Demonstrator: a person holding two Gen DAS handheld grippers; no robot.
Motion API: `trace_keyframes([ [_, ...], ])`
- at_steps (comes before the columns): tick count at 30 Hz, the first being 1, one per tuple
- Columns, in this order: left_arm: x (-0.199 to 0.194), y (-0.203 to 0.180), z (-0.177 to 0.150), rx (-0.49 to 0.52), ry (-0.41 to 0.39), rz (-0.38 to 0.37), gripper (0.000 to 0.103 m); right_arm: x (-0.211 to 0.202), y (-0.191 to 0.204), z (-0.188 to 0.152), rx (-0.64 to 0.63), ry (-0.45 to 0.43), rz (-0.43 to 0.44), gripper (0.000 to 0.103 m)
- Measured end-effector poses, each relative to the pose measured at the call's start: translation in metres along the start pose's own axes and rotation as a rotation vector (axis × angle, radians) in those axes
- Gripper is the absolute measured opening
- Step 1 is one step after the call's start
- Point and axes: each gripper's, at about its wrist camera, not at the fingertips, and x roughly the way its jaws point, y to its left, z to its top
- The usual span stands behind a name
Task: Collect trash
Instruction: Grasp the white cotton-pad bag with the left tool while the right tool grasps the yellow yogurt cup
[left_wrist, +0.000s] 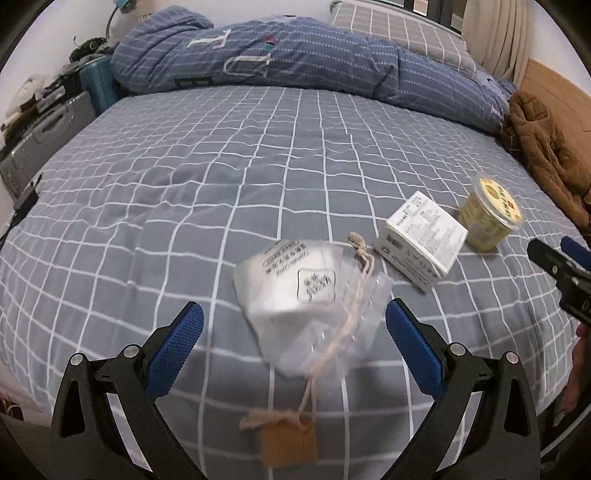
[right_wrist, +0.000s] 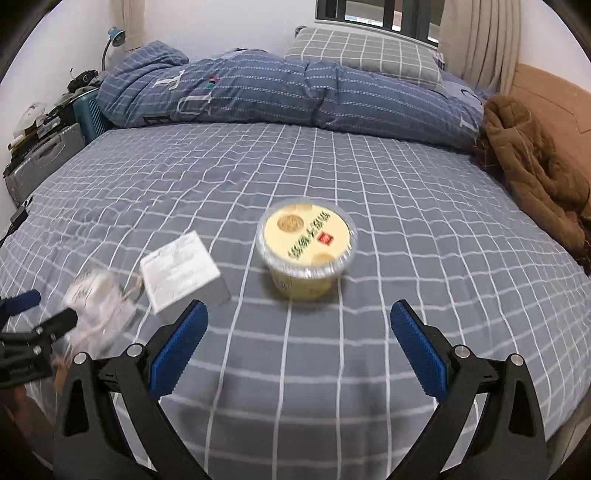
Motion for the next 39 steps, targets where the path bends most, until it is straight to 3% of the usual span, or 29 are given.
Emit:
trace_keyframes([
  [9,0.033,0.000,0.010,-0.022,0.024,-0.009,0.097,0.044,-0.009,0.019,0.027,0.020,-0.020,0.095],
  [21,0.064,0.003,0.019,-0.014,0.051,0.014,0.094,0.094,-0.007,0.018,0.047,0.088,-0.007,0.095],
  [26,0.069,0.005,0.019,0.004,0.046,0.024,0.079,0.099,-0.002,0.021,0.043,0.078,0.020,0.094],
  [30,0.071,0.002,0.017,0.019,0.052,0.019,0.065,0.098,0.000,0.022,0.038,0.065,0.005,0.073],
  [39,0.064,0.002,0.021,0.016,0.047,0.011,0.056,0.082,-0.008,0.018,0.063,0.026,0.027,0.072],
])
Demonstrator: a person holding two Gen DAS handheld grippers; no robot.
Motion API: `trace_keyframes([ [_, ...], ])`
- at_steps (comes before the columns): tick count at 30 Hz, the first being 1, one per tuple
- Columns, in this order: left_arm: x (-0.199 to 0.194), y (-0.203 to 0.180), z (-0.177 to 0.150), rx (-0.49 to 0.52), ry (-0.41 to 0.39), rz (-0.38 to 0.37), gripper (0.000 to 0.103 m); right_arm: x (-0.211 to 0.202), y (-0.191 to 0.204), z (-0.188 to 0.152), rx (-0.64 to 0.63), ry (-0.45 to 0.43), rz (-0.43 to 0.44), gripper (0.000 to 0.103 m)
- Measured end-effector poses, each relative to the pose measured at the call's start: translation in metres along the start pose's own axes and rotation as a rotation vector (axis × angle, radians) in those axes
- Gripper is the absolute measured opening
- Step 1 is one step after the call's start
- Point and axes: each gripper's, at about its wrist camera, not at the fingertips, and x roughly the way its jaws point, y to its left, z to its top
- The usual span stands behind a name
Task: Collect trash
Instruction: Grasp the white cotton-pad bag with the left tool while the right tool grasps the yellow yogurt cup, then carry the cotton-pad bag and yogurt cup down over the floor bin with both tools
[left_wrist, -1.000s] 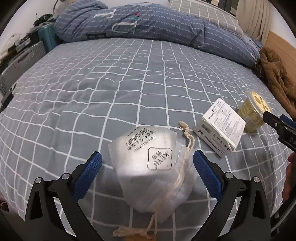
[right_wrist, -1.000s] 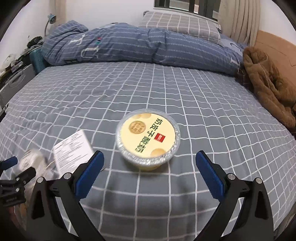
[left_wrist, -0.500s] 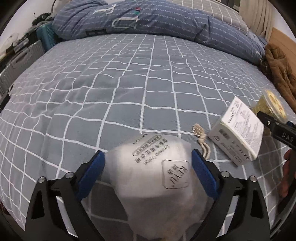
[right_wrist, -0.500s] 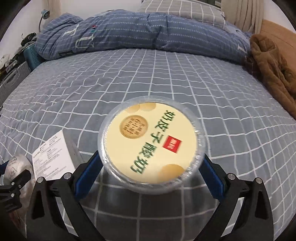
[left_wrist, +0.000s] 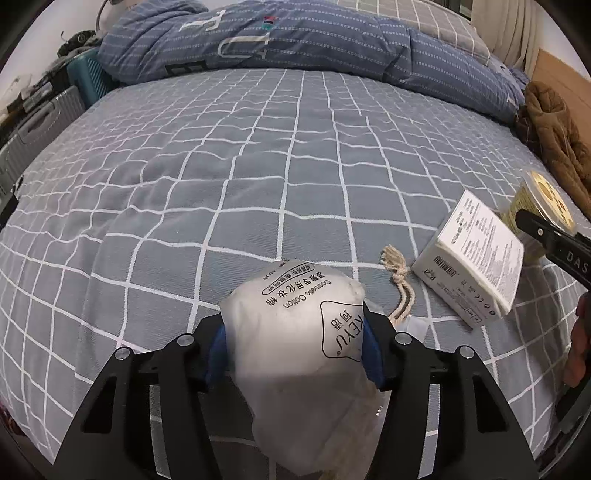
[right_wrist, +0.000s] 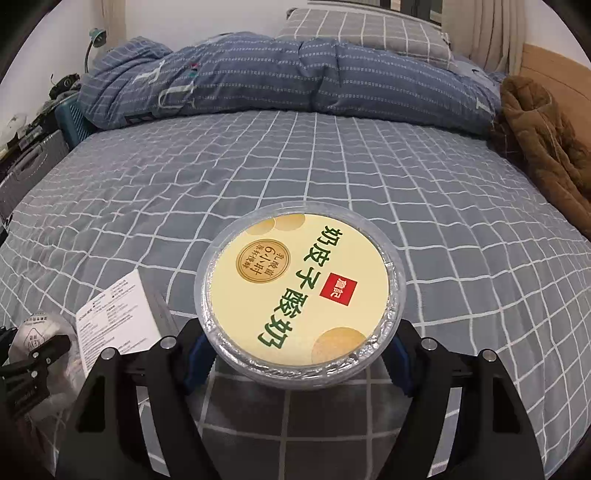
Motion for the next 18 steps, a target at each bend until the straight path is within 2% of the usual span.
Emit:
trace_keyframes([
  [8,-0.019,-0.002,0.007,0.001,-0.049,-0.017,0.056,-0.032,-0.010,-0.013,0.047,-0.014,0.015,0.072],
  [18,-0.050,-0.007,0.009,0.012,-0.105,-0.046,0.056,-0.093,-0.013,-0.039,0.081,-0.049,0.031,0.072],
])
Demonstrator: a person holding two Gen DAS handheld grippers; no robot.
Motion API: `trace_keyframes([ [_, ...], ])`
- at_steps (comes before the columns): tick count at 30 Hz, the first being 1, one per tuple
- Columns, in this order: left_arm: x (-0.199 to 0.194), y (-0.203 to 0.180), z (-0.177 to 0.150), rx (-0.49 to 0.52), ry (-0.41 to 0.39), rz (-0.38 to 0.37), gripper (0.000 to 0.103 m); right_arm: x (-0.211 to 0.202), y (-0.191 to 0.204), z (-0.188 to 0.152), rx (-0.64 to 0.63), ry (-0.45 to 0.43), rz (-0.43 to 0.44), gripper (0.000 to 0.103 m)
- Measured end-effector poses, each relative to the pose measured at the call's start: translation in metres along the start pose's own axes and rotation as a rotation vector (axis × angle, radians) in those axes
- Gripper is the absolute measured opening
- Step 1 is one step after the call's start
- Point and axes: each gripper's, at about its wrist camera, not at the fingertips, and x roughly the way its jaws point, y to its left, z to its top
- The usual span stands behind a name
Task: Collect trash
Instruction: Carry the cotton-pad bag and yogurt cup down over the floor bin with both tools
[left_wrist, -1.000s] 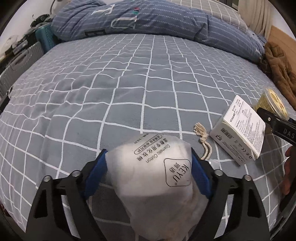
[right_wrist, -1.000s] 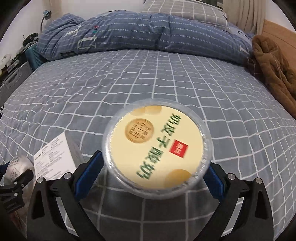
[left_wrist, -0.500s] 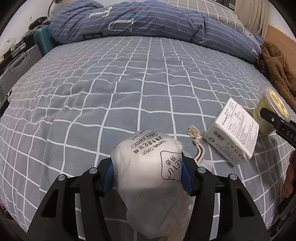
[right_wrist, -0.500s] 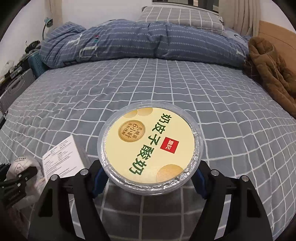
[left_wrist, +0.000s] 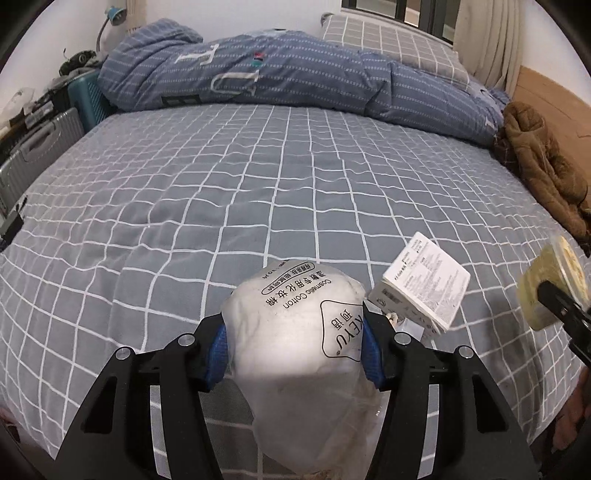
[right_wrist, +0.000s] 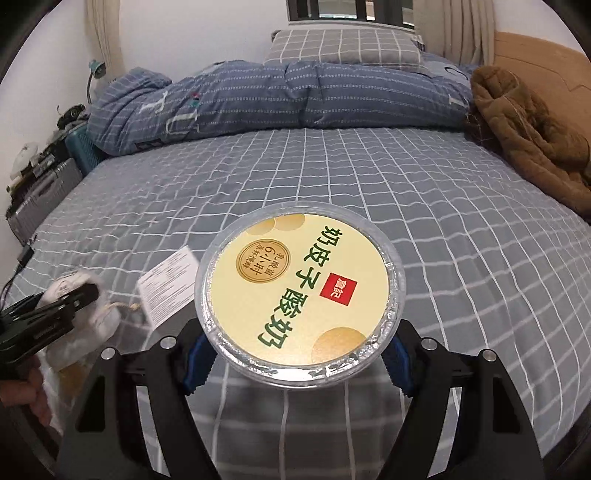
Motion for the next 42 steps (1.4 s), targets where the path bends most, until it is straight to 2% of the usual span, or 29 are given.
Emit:
trace_keyframes([
  [8,-0.024,0.001,-0.011,-0.024,-0.020,-0.034,0.056,-0.039,0.008,-0.027,-0.005,-0.016,-0.008,0.072],
  [16,-0.048,-0.018,-0.034,0.015,-0.023,-0.054,0.056,-0.071,0.009,-0.047,0.009,-0.037,-0.005,0.072],
  [23,-0.064,-0.028,-0.053,0.004,-0.009,-0.087,0.056,-0.090,0.010,-0.070,0.002,-0.031,-0.023,0.072],
  [42,-0.112,-0.029,-0.102,0.033,-0.012,-0.077,0.056,-0.131,0.015,-0.107,0.004,-0.047,-0.004,0.072],
])
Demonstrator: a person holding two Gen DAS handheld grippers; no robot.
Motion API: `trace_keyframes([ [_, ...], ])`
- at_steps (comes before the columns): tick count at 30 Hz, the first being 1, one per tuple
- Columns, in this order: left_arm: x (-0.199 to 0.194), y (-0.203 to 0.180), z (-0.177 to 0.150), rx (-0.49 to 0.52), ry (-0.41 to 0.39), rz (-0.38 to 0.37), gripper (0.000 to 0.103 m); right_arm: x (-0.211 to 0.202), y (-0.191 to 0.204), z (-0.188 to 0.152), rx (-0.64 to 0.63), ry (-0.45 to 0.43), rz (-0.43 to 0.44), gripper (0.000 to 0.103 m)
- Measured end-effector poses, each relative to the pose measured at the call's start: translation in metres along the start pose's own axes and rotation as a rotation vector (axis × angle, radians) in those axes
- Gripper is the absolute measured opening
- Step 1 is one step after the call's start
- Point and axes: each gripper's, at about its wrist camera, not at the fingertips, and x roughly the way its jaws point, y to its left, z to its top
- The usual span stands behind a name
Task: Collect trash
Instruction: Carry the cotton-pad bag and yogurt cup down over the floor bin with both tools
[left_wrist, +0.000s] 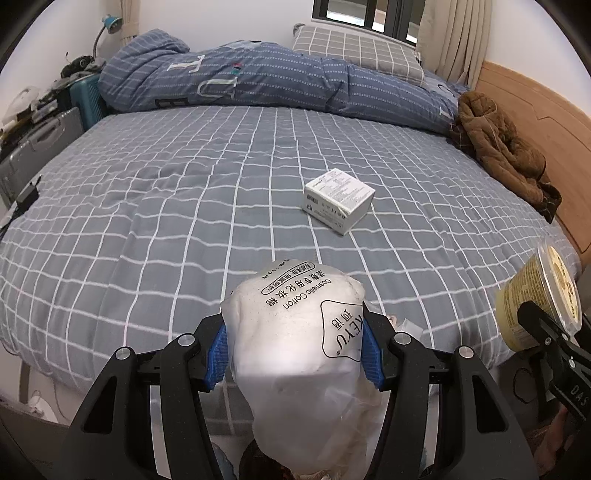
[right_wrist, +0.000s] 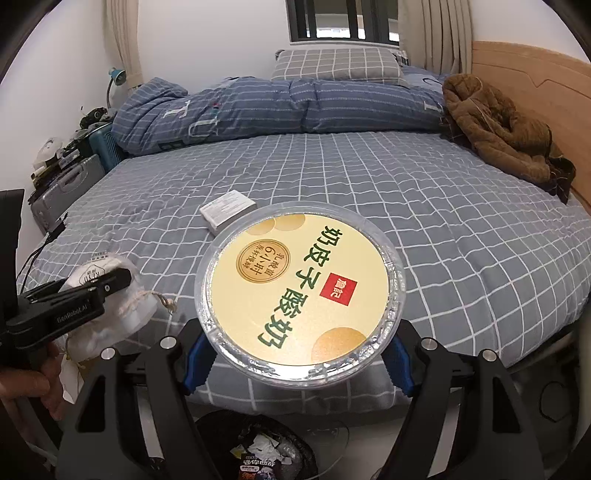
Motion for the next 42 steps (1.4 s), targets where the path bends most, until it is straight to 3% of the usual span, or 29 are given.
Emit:
trace_keyframes([
  [23,-0.056,-0.001,-0.061,-0.023,0.022,-0.009,0.056,-0.033,0.020,-0.037,-0.027,0.029,0.046,0.072],
  [42,-0.069,0.022,-0.110,-0.062,0.096,0.019,0.056,-0.036,0.044,-0.084,-0.060,0.141,0.066,0.072],
])
